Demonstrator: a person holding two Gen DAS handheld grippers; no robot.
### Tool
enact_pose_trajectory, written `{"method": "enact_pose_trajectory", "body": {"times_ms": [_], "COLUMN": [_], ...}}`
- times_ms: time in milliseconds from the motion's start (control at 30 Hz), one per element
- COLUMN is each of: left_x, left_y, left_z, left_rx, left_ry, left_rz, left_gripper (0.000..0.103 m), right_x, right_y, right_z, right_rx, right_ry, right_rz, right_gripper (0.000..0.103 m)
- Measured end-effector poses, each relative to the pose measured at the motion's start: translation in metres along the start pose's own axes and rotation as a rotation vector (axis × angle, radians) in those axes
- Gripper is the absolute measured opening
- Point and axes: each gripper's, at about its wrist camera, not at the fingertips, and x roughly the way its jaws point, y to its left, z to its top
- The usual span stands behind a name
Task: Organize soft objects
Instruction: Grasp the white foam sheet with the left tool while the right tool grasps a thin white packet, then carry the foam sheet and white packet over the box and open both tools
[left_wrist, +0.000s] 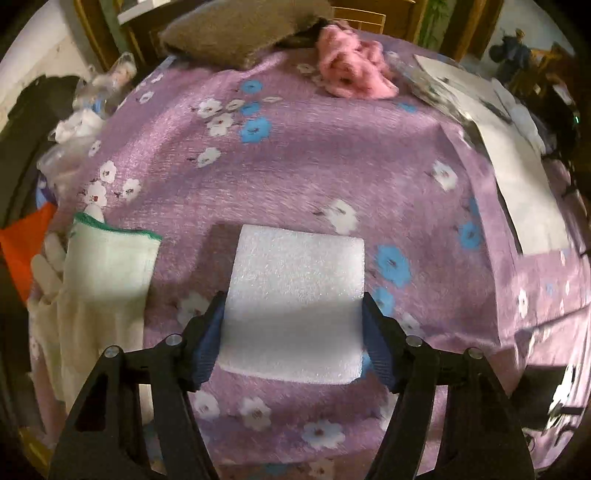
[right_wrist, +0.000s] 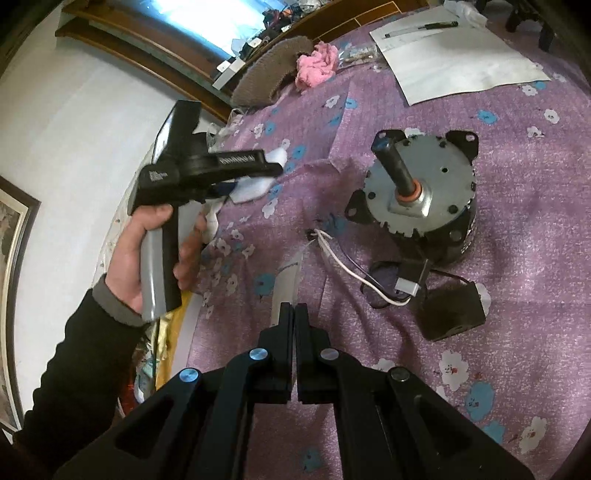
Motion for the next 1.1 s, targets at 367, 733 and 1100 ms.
{"method": "enact_pose_trajectory", "body": {"times_ms": [367,733,1100], "left_x": [-0.146,-0.271,-0.272], "left_y": [0.009,0.115,0.168], "left_z": [-0.100,-0.297,-0.335], "left_rx": [-0.134,-0.500,-0.570], "left_ry": [-0.150,-0.459,-0.461], "left_rz": [-0.189,-0.121,-0.119], "left_gripper": [0.067,0.067,0.068], "right_x": [-0.019,-0.023,0.021], "right_y": [0.017,0.066,0.152], "right_z": [-0.003,-0.029,-0.050], "right_rx": [-0.056,-0.224,-0.268], "right_ry": [-0.061,-0.046,0.067], "right_rz": [0.108,0.228,0.288], "right_gripper": [0.000,0.000,0.000]}}
